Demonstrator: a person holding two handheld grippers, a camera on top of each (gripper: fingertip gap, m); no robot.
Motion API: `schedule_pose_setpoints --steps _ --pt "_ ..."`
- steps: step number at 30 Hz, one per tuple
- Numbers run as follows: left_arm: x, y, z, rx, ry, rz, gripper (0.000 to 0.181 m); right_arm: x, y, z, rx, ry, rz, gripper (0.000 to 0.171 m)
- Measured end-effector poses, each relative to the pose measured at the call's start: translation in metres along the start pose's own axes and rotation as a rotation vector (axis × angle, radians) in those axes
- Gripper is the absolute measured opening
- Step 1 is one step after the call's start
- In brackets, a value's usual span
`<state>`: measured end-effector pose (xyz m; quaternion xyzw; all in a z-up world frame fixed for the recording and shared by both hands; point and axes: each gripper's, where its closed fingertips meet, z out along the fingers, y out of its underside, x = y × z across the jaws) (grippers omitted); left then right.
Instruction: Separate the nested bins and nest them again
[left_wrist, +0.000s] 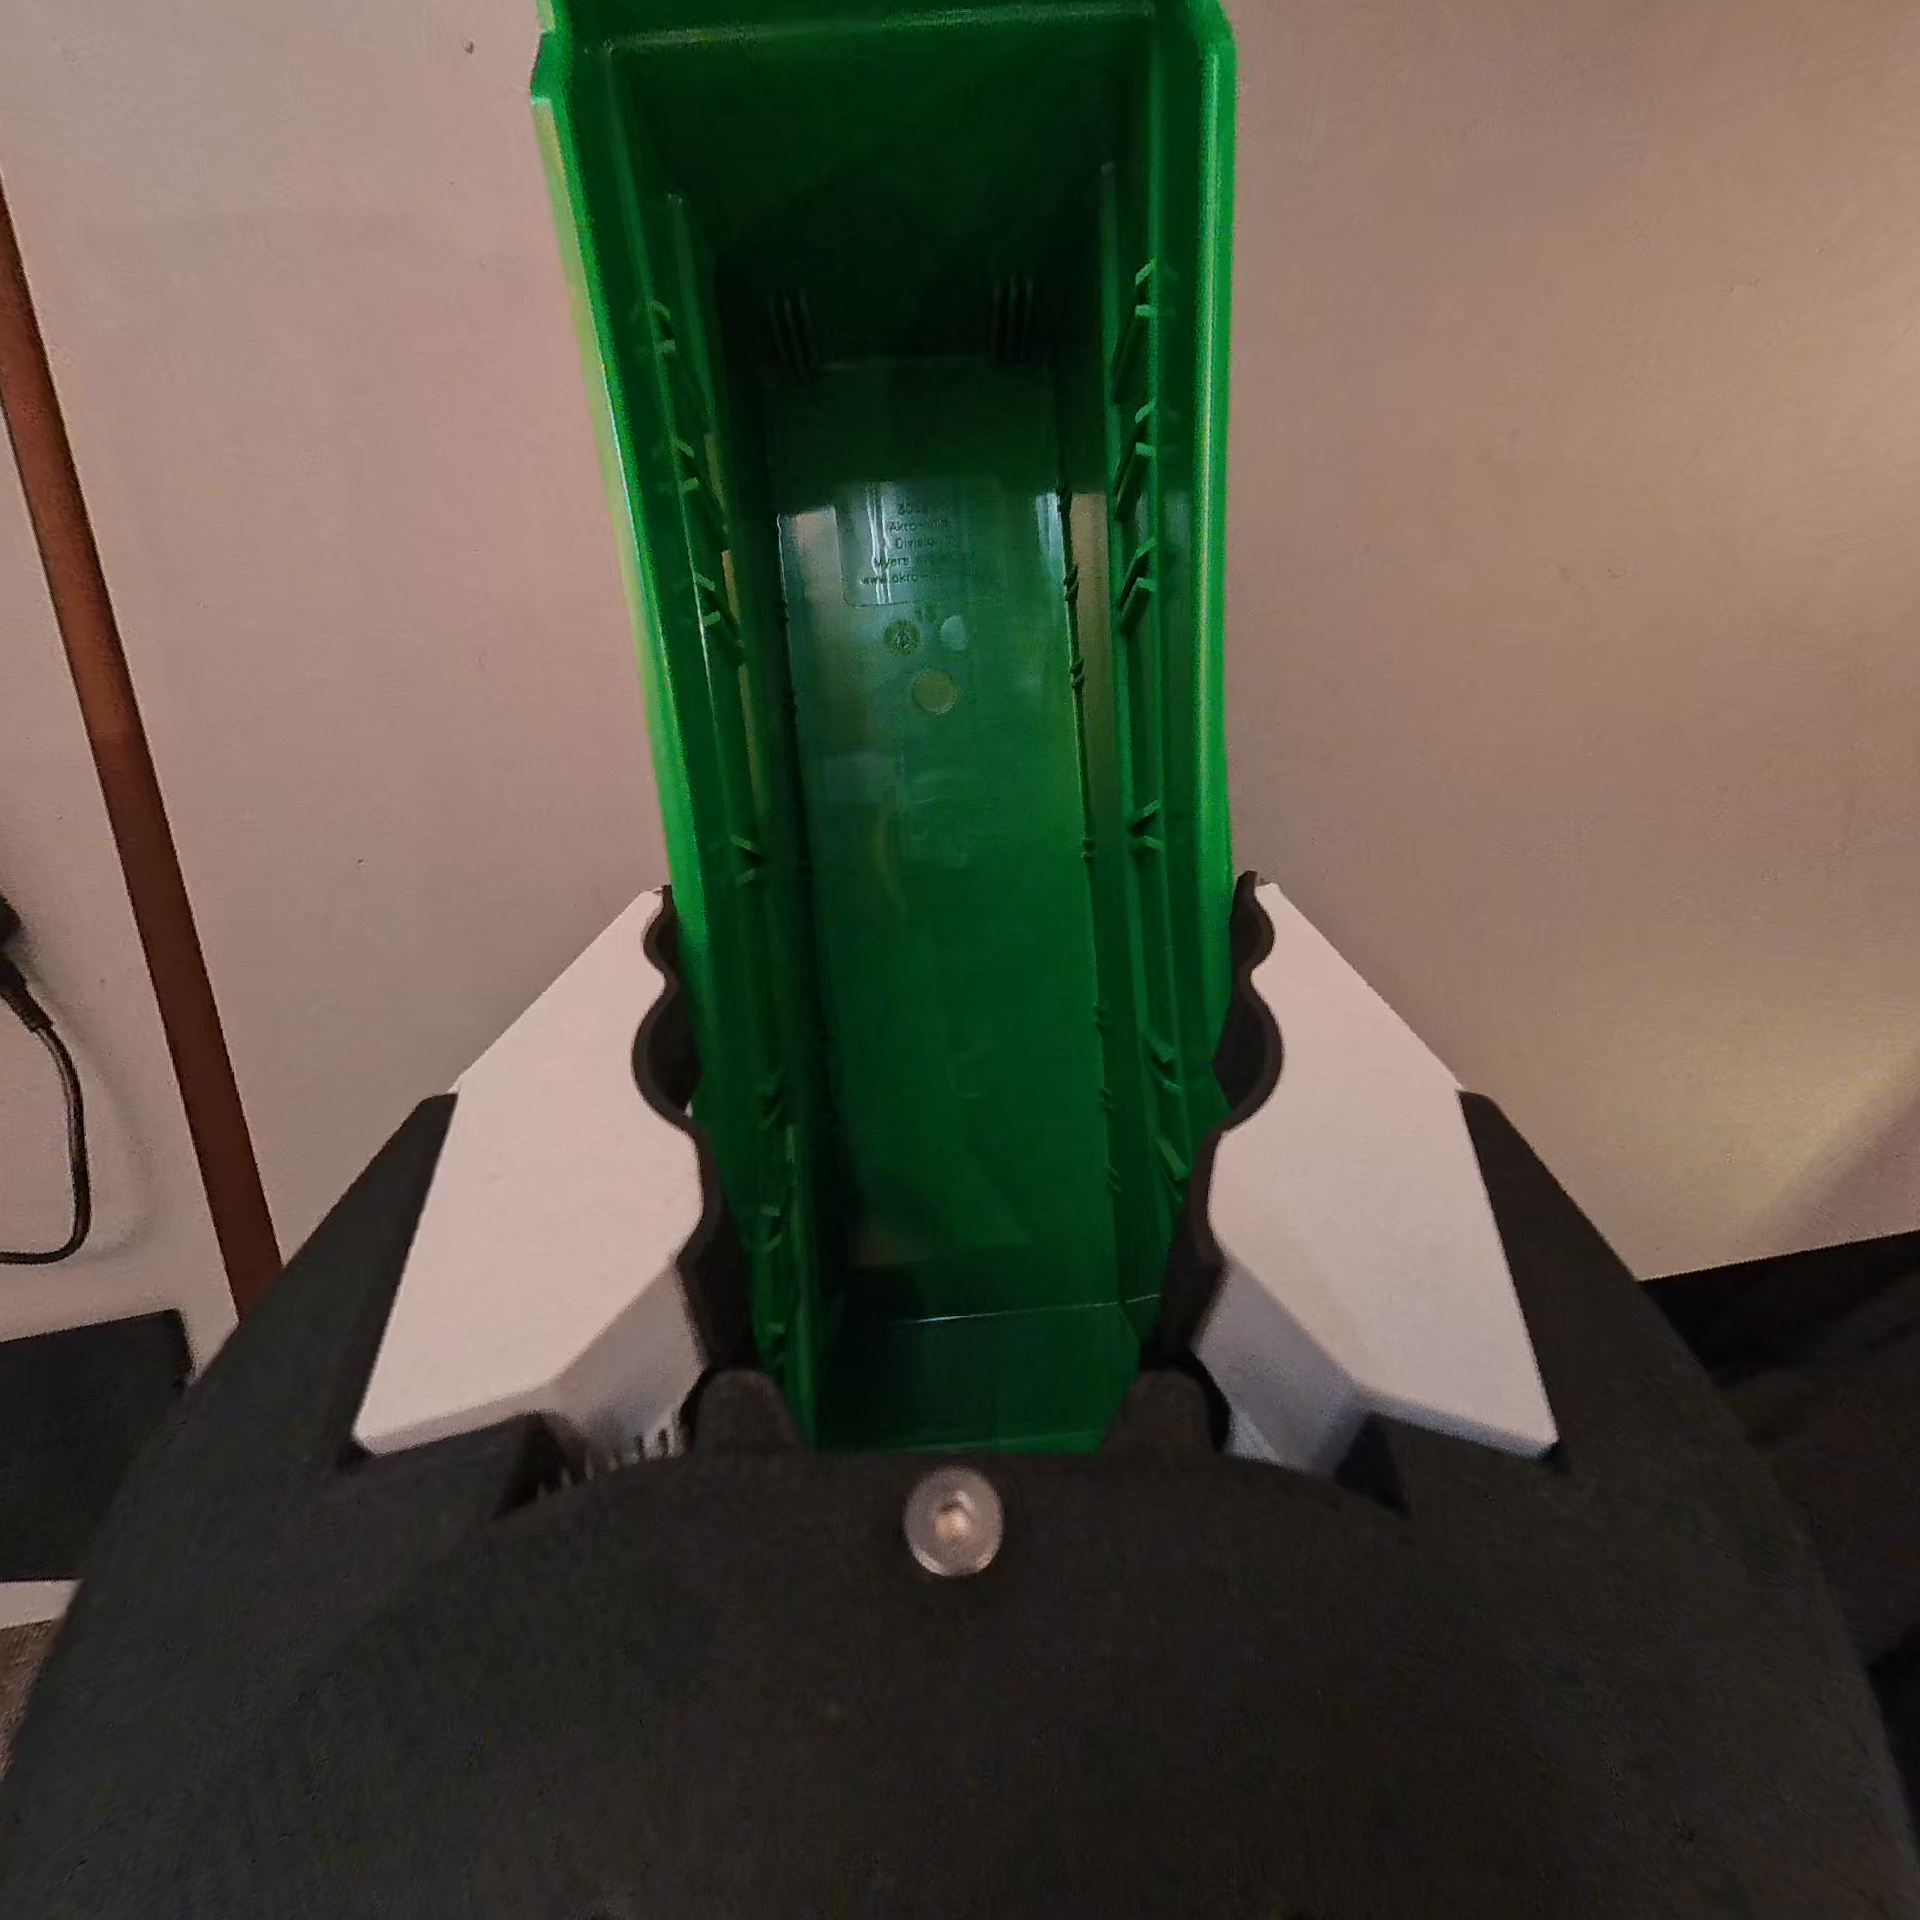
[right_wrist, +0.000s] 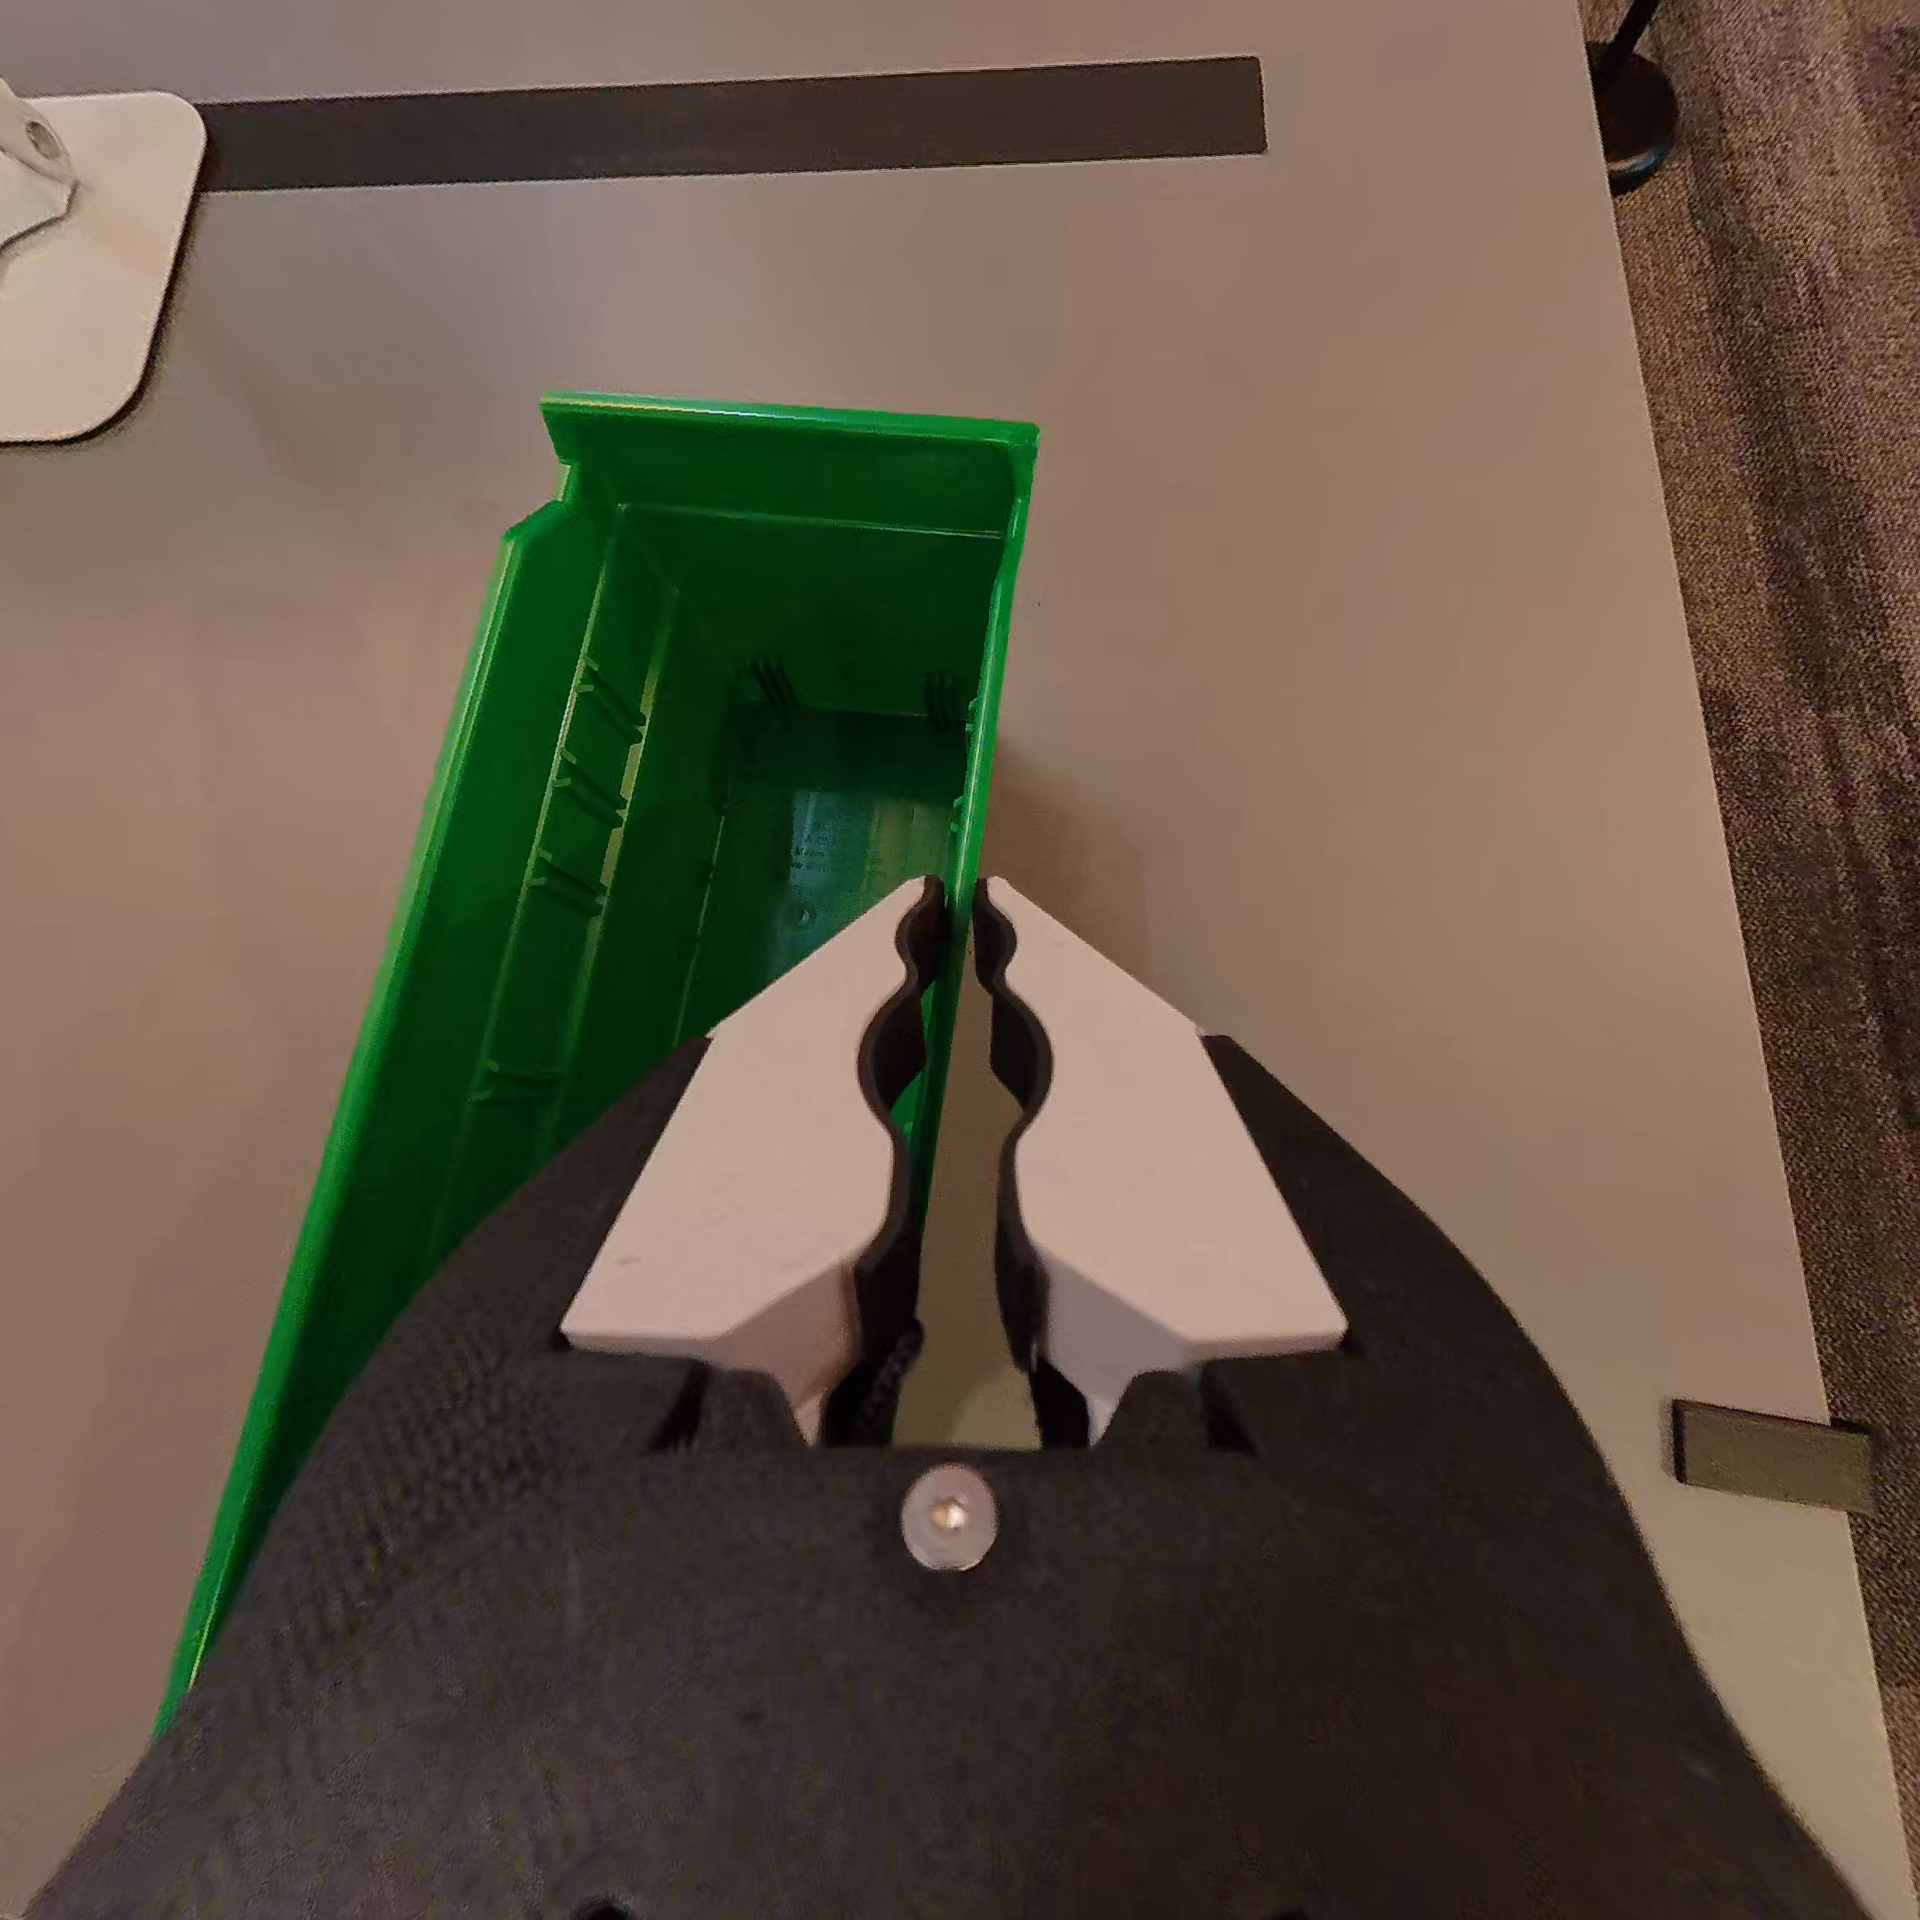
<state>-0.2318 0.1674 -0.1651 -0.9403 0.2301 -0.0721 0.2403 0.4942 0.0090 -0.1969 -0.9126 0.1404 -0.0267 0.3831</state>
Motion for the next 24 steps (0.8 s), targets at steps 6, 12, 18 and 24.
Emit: schedule_pose_setpoints --steps 6,12,18,24 --pt "-0.003 -0.004 -0.007 0.011 0.005 0.002 0.101 0.000 0.000 0.000 0.002 -0.004 0.005 0.003" --pt "-0.006 -0.018 -0.025 0.073 0.043 -0.026 0.103 -0.002 -0.001 0.001 0.004 -0.009 0.007 0.003" --pt "-0.008 -0.028 -0.043 0.104 0.027 -0.019 0.103 -0.003 -0.002 0.001 0.012 -0.013 0.008 0.003" --pt "0.005 -0.050 -0.090 0.204 -0.006 0.019 0.104 -0.002 -0.006 -0.003 0.035 -0.023 0.012 0.007"
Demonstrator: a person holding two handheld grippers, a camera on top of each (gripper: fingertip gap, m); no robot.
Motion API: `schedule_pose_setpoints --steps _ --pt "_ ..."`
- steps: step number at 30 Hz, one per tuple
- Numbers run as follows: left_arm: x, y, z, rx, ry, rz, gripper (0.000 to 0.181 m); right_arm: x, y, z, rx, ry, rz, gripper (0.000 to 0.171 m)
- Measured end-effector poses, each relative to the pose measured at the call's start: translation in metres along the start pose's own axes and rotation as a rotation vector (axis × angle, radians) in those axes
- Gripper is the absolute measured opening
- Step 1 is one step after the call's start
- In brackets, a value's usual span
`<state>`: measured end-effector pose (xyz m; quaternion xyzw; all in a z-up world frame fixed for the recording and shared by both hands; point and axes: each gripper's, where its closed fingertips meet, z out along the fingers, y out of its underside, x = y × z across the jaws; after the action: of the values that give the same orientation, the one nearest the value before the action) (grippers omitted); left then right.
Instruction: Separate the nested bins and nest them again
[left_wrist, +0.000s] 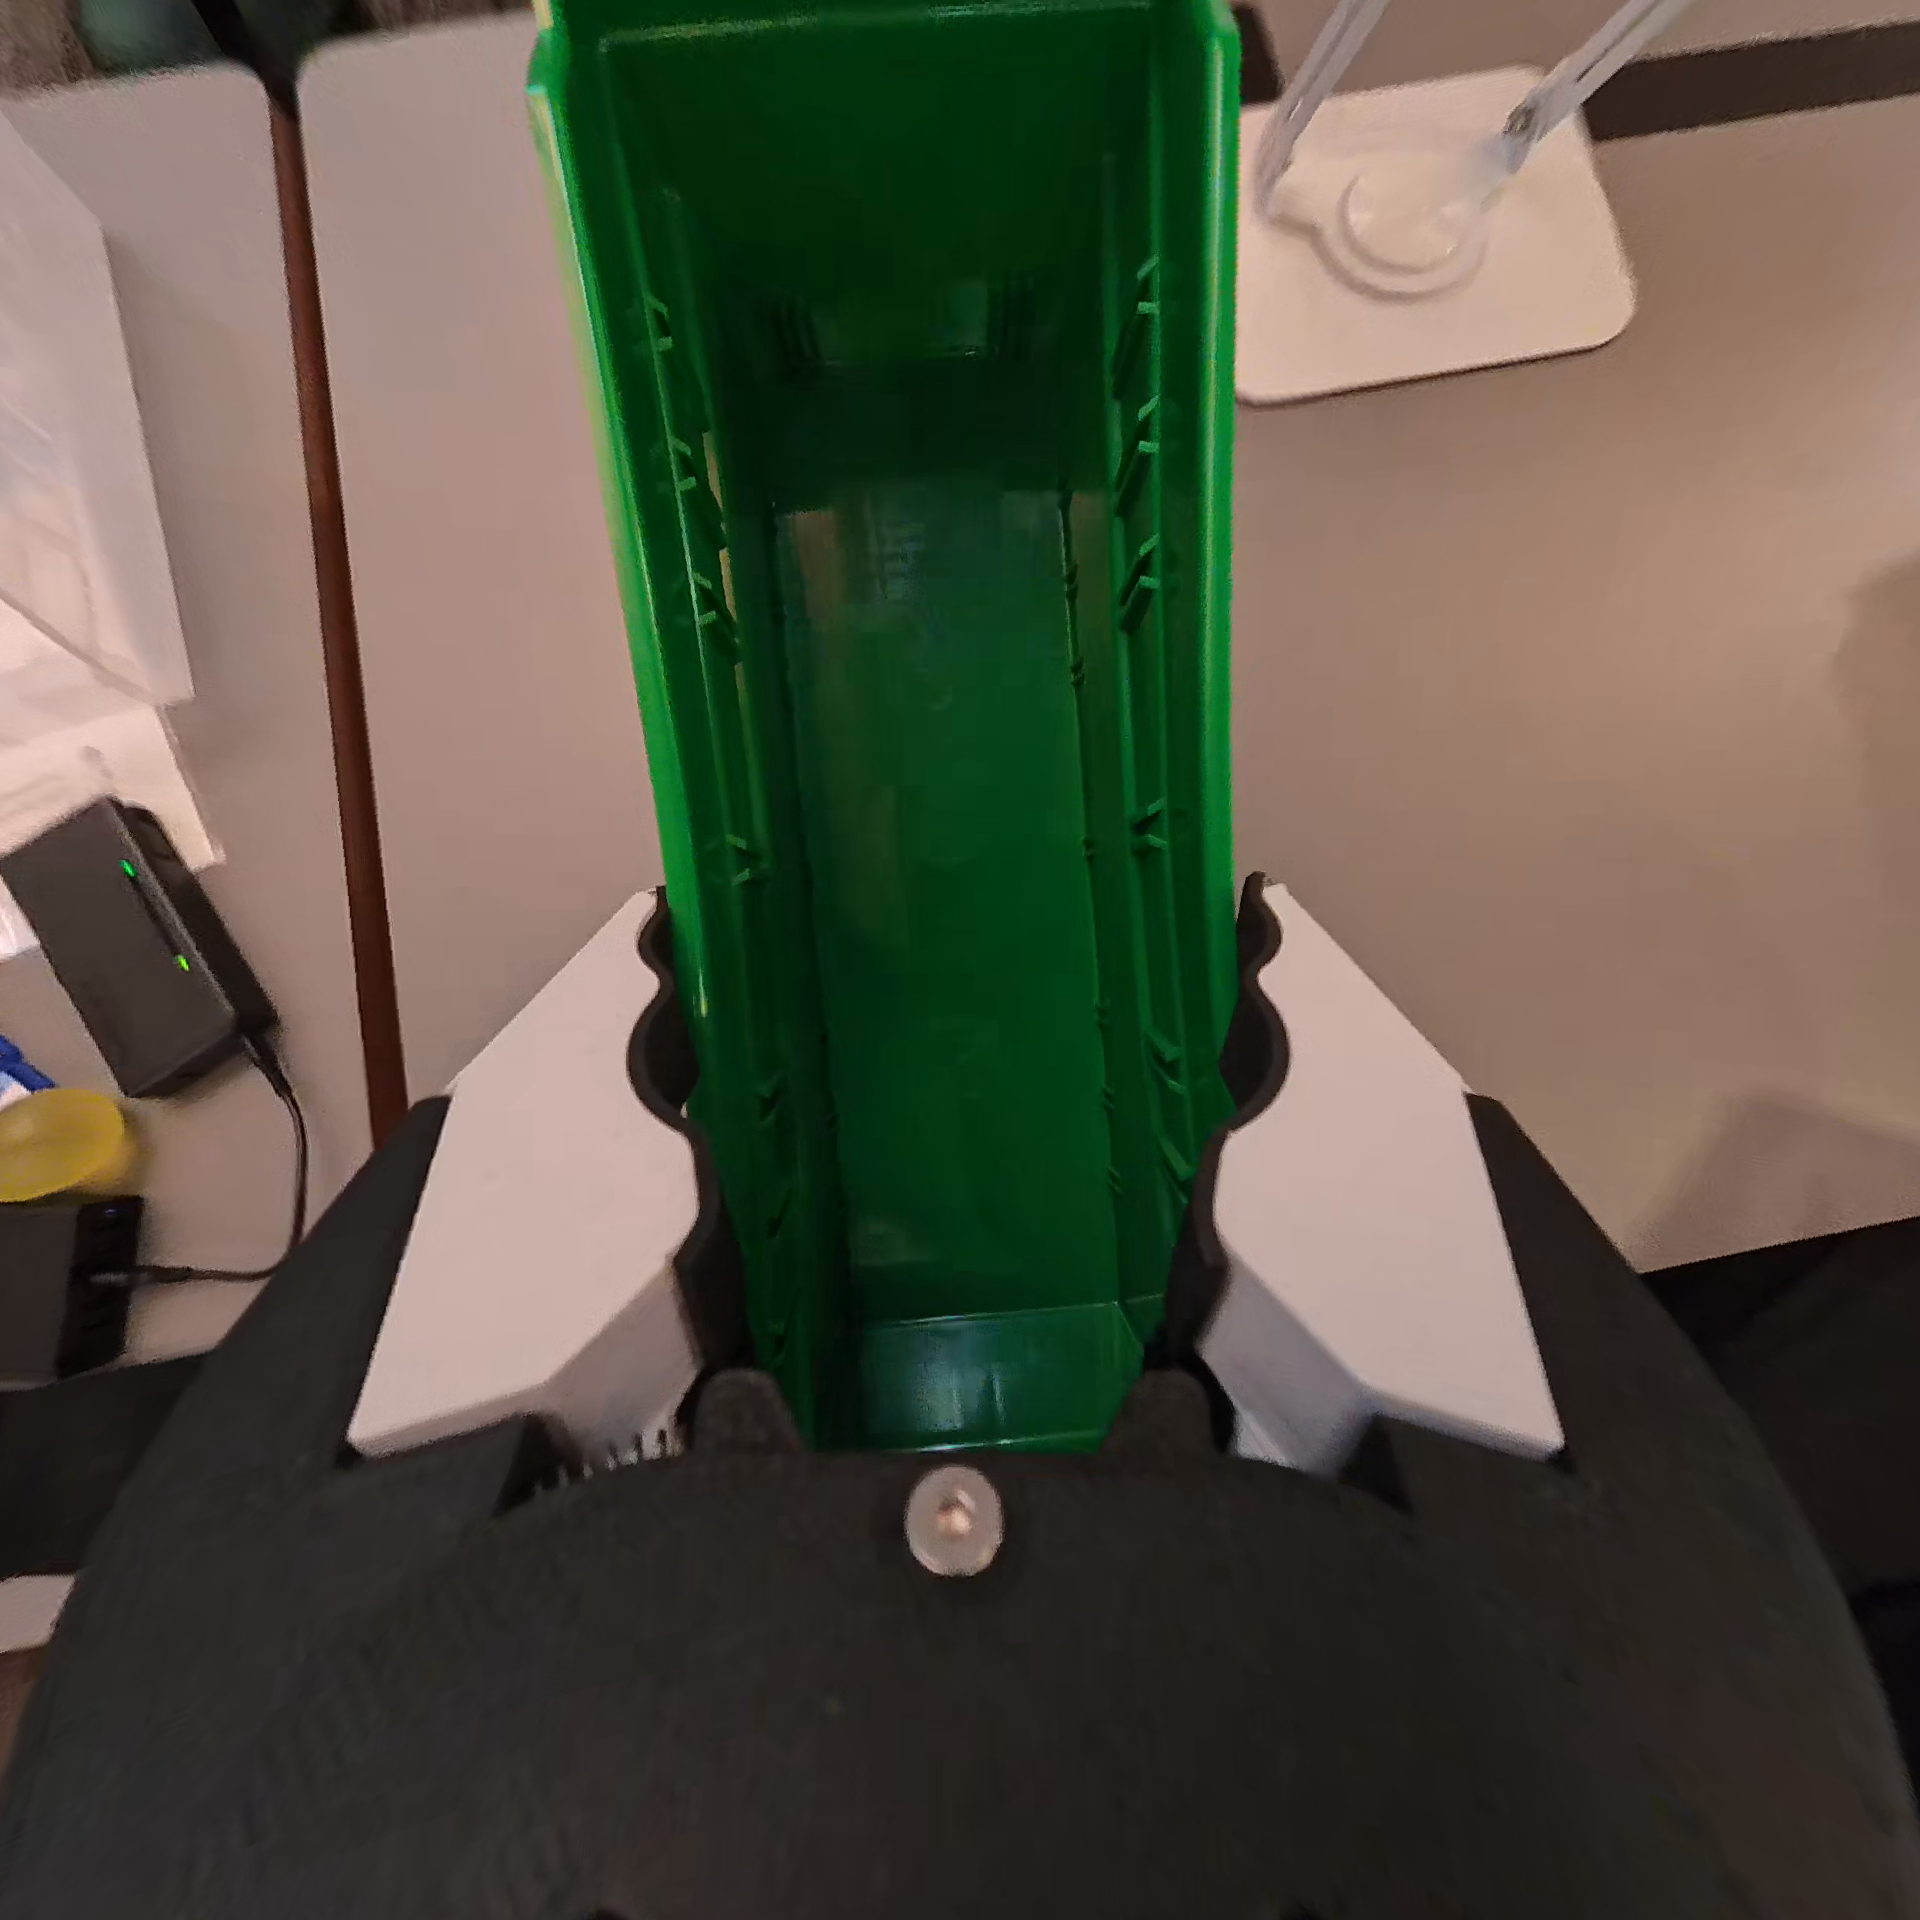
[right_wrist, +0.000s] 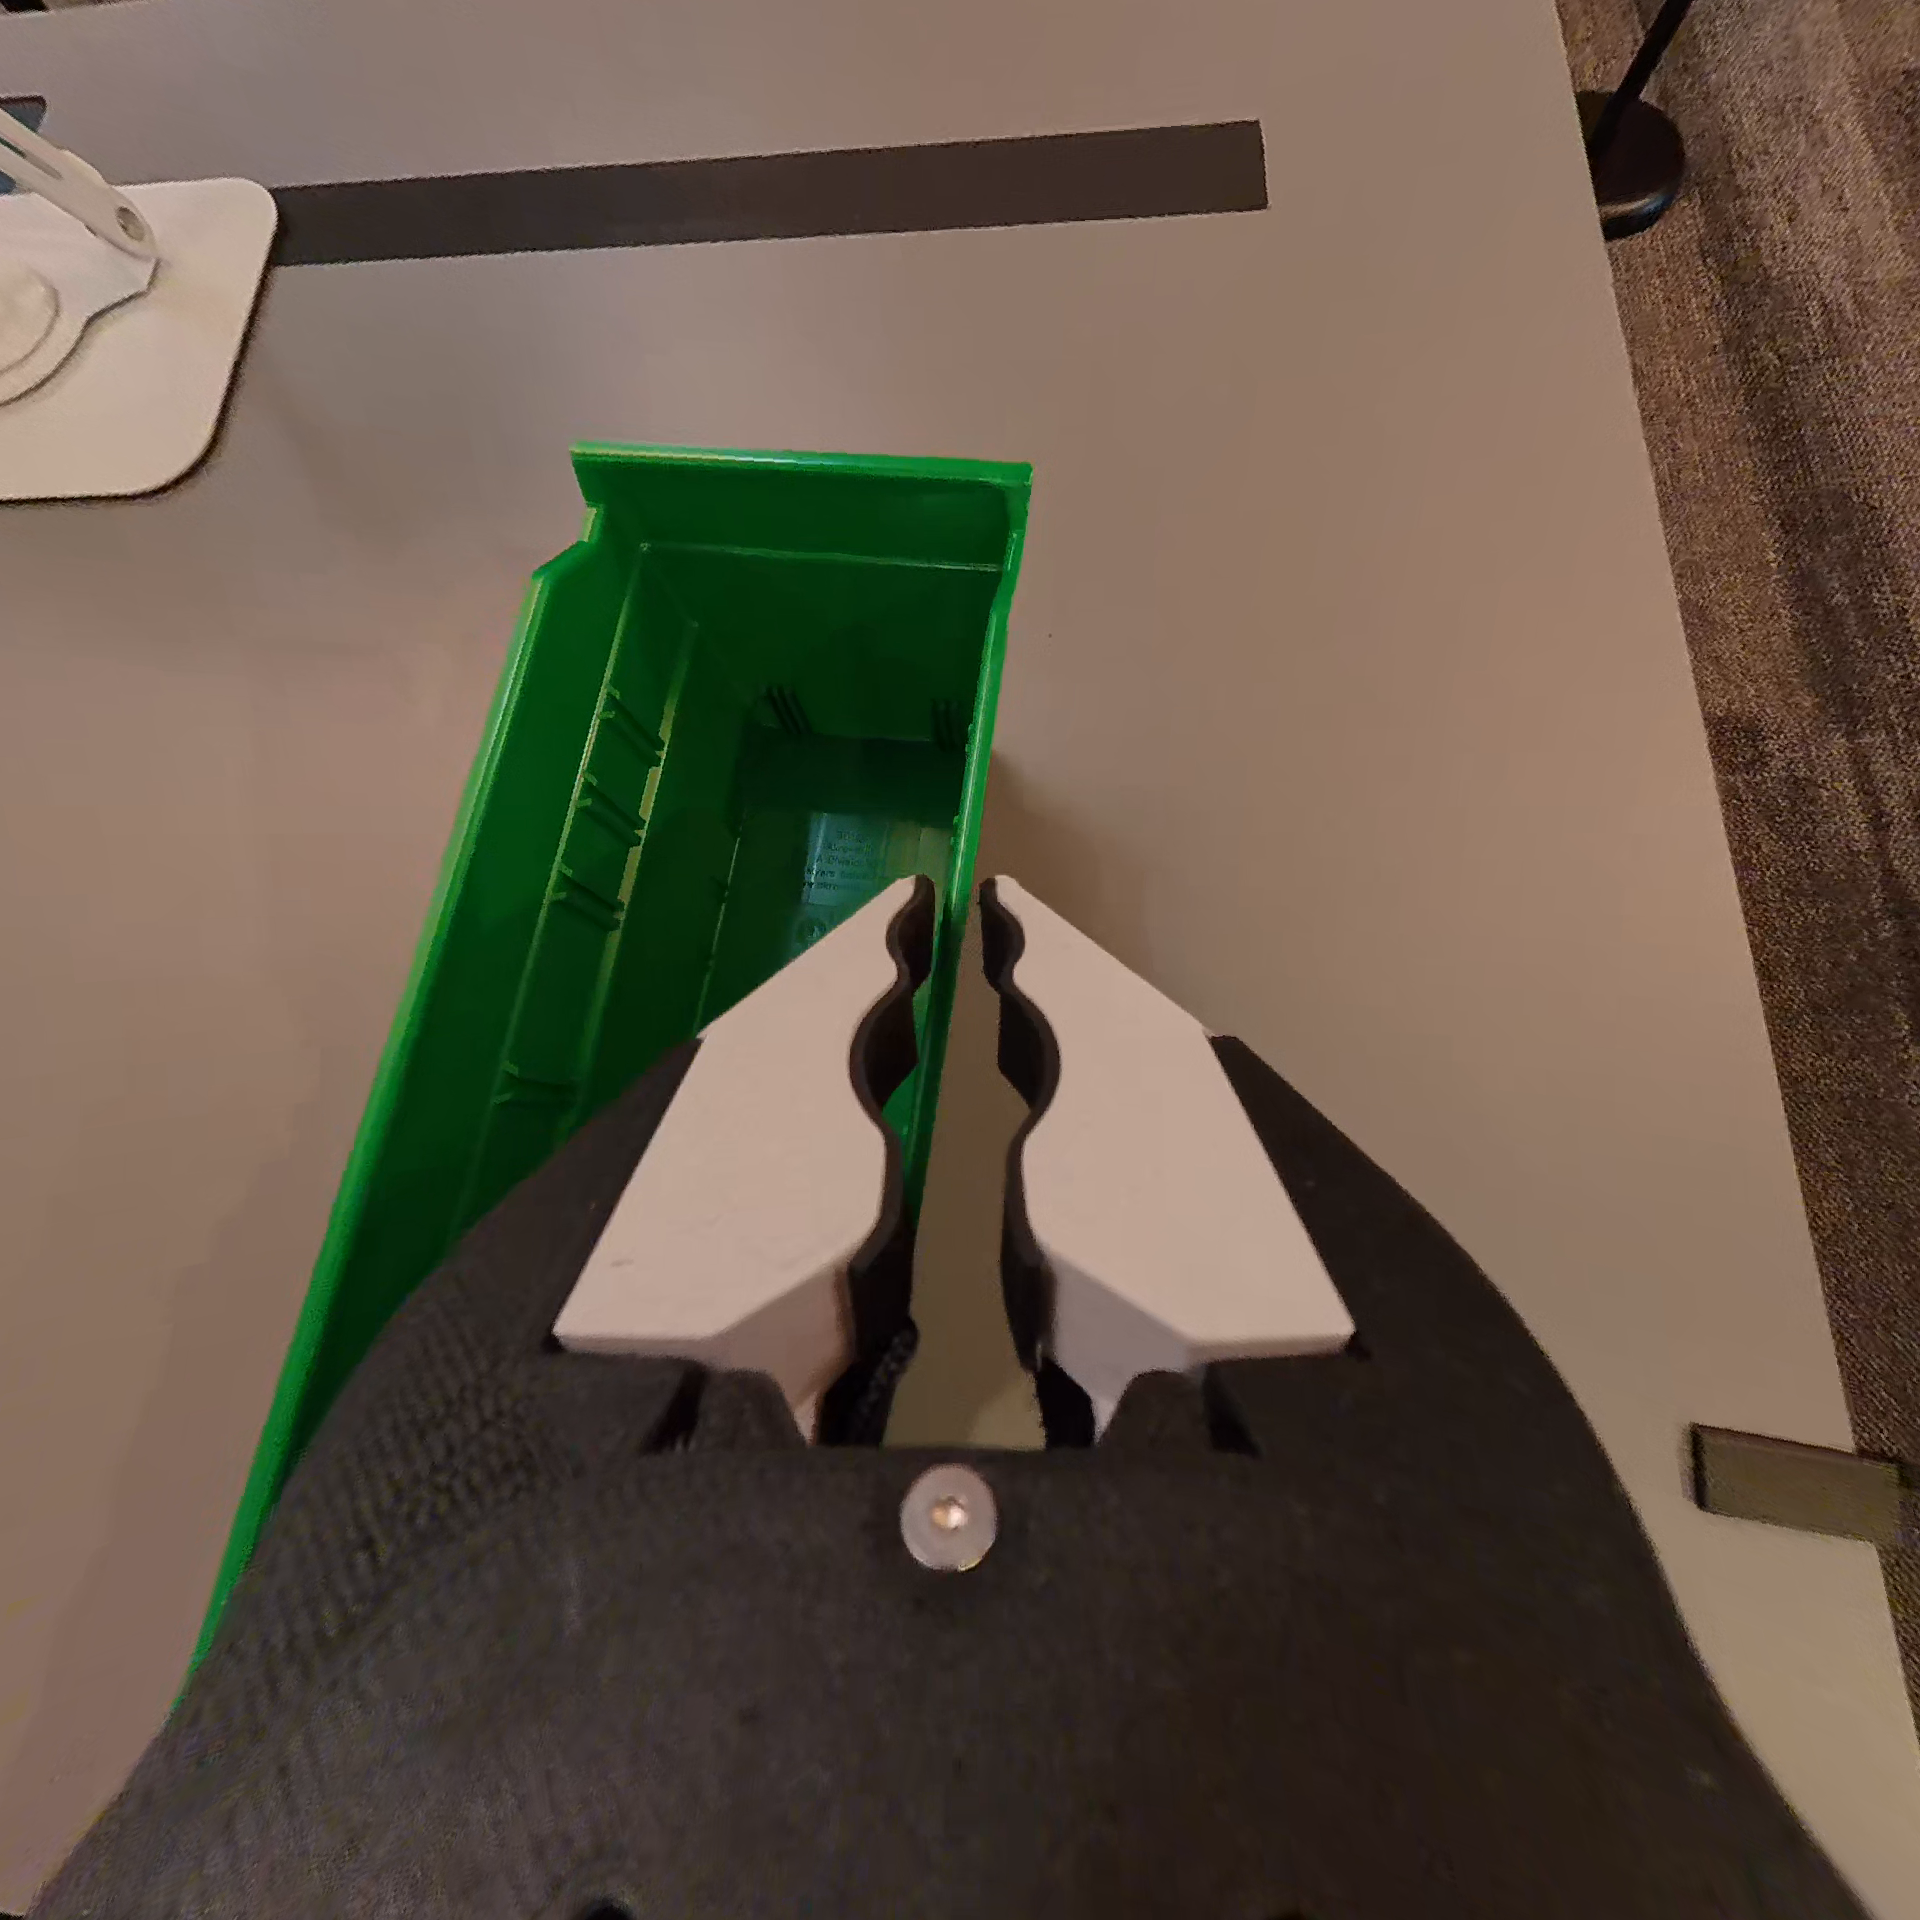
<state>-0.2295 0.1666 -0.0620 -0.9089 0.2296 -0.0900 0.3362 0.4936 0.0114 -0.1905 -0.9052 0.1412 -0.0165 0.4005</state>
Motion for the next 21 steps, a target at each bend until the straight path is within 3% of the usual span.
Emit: schedule_pose_setpoints --steps 4,6,11,16,21 --pt "0.039 -0.032 -0.030 0.087 0.026 0.075 0.104 0.002 -0.007 -0.005 0.025 0.014 -0.015 0.021" --pt "0.071 -0.045 -0.037 0.123 0.068 0.119 0.104 0.011 -0.017 -0.016 0.067 0.112 -0.089 0.029" --pt "0.162 -0.049 -0.007 0.093 0.238 0.218 0.106 -0.007 -0.046 -0.052 0.158 0.149 -0.176 0.040" --pt "0.209 -0.018 0.065 -0.034 0.288 0.241 0.107 -0.118 -0.054 -0.090 0.179 -0.078 -0.401 0.040" --pt "0.255 0.023 0.124 -0.148 0.339 0.255 0.109 -0.280 -0.016 -0.096 0.120 -0.471 -0.499 0.062"
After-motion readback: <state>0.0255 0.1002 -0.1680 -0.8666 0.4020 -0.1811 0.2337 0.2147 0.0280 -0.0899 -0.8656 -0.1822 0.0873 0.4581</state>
